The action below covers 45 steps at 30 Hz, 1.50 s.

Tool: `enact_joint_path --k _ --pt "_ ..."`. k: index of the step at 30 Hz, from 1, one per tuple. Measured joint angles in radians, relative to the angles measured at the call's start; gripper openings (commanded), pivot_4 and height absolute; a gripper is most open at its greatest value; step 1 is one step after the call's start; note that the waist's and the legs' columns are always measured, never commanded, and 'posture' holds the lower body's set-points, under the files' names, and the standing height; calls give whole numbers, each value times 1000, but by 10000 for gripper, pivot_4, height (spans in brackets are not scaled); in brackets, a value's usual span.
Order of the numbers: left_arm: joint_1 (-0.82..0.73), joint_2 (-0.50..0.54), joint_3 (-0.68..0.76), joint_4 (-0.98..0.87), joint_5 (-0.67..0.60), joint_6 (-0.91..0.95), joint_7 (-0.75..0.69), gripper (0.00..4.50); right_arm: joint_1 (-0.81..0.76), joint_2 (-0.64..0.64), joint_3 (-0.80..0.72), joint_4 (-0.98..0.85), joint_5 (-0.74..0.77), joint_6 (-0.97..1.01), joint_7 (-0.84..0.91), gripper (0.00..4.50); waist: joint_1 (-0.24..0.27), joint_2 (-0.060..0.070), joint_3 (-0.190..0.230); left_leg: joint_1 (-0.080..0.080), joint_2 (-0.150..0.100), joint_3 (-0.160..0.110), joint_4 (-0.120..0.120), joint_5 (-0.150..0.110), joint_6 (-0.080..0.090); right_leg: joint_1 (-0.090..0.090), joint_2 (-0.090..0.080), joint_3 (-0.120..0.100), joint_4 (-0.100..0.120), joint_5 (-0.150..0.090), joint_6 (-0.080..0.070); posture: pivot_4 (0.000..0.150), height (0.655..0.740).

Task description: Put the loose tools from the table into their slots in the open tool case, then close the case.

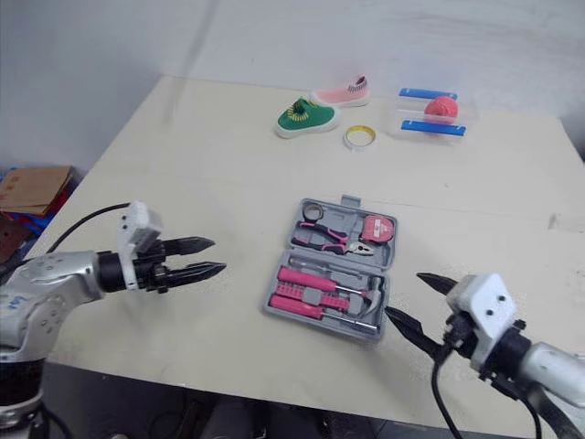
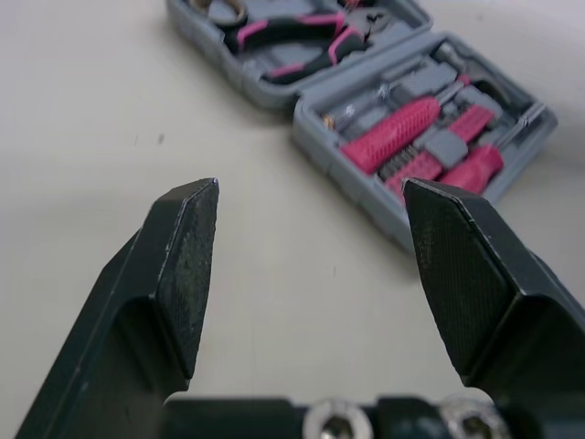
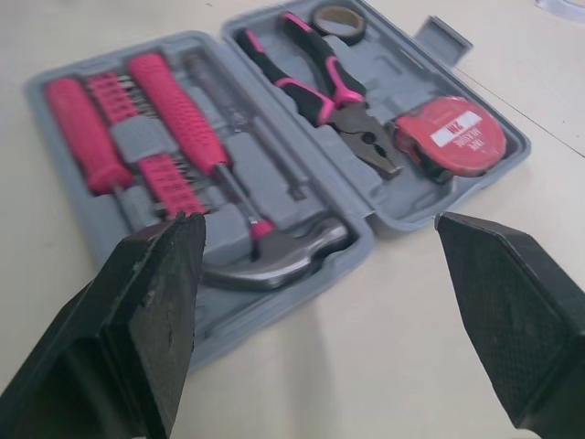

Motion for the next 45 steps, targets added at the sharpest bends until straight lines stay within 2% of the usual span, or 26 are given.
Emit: enact_joint_path --k 3,8,13,16,21,23,25,29,31,37,45 --pt "-68 -27 -59 50 21 58 52 32132 -95 6 0 18 130 158 -91 42002 2 0 0 0 0 -1 0 1 -2 -1 1 0 1 -1 0 1500 7304" --pt "-292 -127 -96 230 24 282 178 32132 -343 10 7 132 395 451 -318 42002 2 0 1 0 -1 -2 10 -2 6 2 0 0 5 2 3 1500 7304" --pt "-475 -256 -96 439 38 431 289 32132 -554 71 49 298 461 629 -523 42002 1 -1 1 -1 -3 -1 10 1 10 1 -1 1 6 5 4 1500 7304" --pt "-507 -285 -126 526 72 422 298 32132 -619 125 65 377 470 685 -599 42002 0 0 1 -2 -2 0 10 6 1 -2 -1 1 10 4 3 1500 7304" --pt "-578 -350 -194 642 138 348 293 32132 -729 190 79 452 468 723 -664 42002 3 0 1 -13 -2 1 11 10 -2 -16 0 3 17 3 3 1500 7304" --pt "-571 -315 -245 660 184 260 249 26872 -722 131 132 449 403 713 -626 37042 3 0 1 -17 -3 3 11 11 -2 -21 0 4 18 4 3 1500 7304" --pt "-544 -253 -285 656 230 156 187 20031 -673 52 157 419 326 676 -565 29741 0 0 1 -17 -2 5 10 11 -2 -23 0 5 19 4 3 1500 7304" --pt "-499 -220 -352 649 304 34 113 1403 -565 -39 165 373 220 580 -429 9255 4 0 1 -17 -2 6 11 11 -2 -24 1 6 19 4 3 1500 7304" --pt "-486 -221 -371 637 328 -6 81 0 -504 -93 197 343 157 517 -339 160 5 0 1 -17 -3 6 13 11 -1 -23 1 6 19 4 3 1500 7304" --pt "-484 -259 -390 643 361 -39 48 0 -479 -91 273 350 66 438 -212 160 1 0 1 -17 -4 7 14 13 2 -23 1 10 21 6 5 1500 7304" --pt "-486 -316 -400 649 376 -35 24 0 -523 -13 324 385 -10 385 -141 160 2 0 1 -16 -5 7 17 13 2 -23 1 11 25 7 5 1500 7304"
